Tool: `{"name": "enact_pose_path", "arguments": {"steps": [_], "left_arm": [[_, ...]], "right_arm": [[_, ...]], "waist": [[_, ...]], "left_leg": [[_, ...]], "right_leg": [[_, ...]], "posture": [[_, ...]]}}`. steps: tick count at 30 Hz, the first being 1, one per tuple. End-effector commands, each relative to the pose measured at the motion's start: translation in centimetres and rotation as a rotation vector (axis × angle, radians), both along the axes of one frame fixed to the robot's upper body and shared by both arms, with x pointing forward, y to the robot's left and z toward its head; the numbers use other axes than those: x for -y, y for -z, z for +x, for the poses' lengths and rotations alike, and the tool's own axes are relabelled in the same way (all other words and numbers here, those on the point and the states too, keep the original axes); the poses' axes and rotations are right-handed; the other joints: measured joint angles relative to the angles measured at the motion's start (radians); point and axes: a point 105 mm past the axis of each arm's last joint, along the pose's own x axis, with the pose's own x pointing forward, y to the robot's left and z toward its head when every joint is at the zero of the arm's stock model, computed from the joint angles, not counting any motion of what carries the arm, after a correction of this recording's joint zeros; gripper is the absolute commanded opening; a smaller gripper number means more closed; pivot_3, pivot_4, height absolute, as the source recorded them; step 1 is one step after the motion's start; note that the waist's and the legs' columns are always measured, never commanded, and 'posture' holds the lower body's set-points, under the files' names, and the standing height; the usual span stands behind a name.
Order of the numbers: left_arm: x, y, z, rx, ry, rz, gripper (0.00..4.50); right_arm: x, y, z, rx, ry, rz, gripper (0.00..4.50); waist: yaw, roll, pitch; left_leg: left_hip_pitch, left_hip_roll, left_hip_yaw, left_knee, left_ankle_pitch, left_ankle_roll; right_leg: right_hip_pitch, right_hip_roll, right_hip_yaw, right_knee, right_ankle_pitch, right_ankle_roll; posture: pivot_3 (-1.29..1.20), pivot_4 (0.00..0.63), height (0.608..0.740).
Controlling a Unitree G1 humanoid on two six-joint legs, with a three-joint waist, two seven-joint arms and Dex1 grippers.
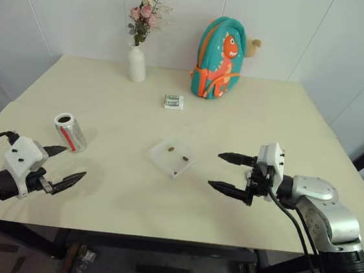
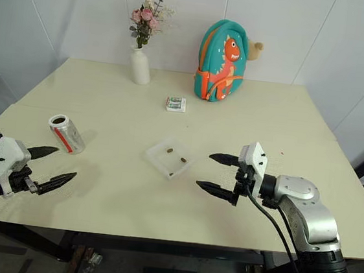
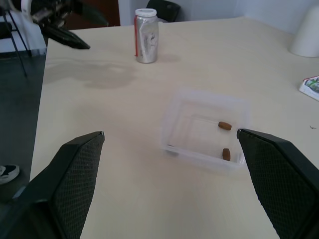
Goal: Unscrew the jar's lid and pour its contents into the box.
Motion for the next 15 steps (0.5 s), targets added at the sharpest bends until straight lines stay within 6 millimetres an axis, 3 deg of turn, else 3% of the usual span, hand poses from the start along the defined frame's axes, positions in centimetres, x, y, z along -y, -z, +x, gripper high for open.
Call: {"name": "enact_pose_path", "arguments": {"steps": [1,4,7,15], "left_arm": [[1.8,-0.8,-0.3,0.007,0.165,0.037,4.46],[2.5,-1.5,0.5,0.063,0.217,0.043,4.46],[3.4,-1.4,0.4,0.023,0.291,0.017,4.46],[3.8,-0.6,0.1,0.004,0.278,-0.003,4.46]], "right_arm": [[0.4,-0.7,0.2,0.055,-0.017,-0.027,4.5],[0.6,-1.1,0.7,0.129,0.006,-0.029,4.5],[1.1,-1.0,0.0,0.125,-0.024,-0.066,4.5],[2.7,-0.5,-0.3,0.085,0.023,-0.076,4.5]], "waist": [[-0.002,-0.001,0.0],[-0.004,-0.001,0.0],[-0.006,0.0,0.0],[-0.007,0.0,0.0]], "left_leg": [[0.0,0.0,0.001,0.0,0.0,0.0],[-0.001,0.0,0.003,-0.001,-0.002,0.002],[-0.001,0.001,0.003,-0.003,-0.004,0.003],[-0.001,0.002,0.003,-0.004,-0.008,0.003]], "right_leg": [[0.0,0.0,0.001,-0.001,0.0,0.0],[0.0,0.0,0.002,-0.004,0.002,0.004],[-0.003,0.001,0.002,0.0,0.009,0.022],[-0.005,0.001,0.002,0.003,0.005,0.023]], "posture": [[0.0,0.15,0.74],[0.0,0.15,0.74],[0.0,0.15,0.74],[0.0,0.15,0.74]]}}
